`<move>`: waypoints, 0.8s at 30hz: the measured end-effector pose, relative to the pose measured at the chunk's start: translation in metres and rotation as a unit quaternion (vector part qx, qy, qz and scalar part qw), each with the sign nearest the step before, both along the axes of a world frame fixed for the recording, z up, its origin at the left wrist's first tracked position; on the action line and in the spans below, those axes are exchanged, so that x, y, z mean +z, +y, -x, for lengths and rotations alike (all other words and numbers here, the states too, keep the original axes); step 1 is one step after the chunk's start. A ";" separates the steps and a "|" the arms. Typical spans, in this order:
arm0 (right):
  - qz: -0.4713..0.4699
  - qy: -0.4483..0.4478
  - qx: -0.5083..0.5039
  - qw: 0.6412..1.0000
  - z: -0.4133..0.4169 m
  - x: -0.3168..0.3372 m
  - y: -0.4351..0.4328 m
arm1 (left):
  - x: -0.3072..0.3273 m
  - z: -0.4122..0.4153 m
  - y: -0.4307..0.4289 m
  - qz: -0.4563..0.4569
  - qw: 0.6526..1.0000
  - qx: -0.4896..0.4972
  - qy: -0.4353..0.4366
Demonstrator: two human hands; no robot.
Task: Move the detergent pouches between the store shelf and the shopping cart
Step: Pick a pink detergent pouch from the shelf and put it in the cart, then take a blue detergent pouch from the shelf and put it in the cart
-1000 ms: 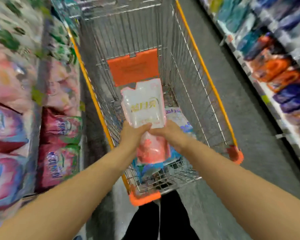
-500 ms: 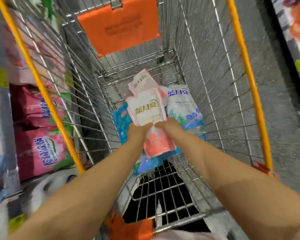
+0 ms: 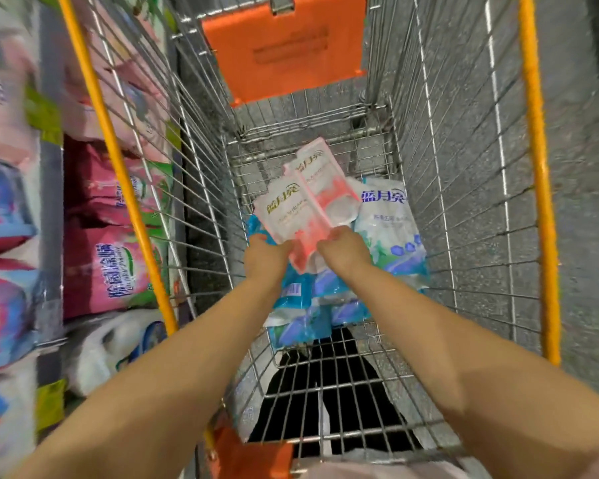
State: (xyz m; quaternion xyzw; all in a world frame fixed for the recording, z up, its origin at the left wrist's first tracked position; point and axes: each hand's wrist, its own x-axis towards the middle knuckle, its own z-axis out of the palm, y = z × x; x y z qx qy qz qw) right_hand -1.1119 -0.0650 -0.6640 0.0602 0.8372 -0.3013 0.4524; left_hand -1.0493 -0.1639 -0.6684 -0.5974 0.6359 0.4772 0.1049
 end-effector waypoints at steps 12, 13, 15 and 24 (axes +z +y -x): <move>0.145 0.128 0.066 0.979 -0.035 0.071 -0.054 | 0.080 -0.031 -0.012 0.052 0.984 0.065 0.160; 0.158 0.146 0.073 0.974 -0.042 0.083 -0.061 | 0.095 -0.037 -0.014 0.066 0.979 0.062 0.185; 0.190 0.180 0.089 0.961 -0.059 0.111 -0.073 | 0.124 -0.054 -0.023 0.107 0.967 0.049 0.226; 0.385 0.306 0.175 0.853 -0.213 0.266 -0.087 | 0.273 -0.228 -0.032 0.262 0.887 0.112 0.362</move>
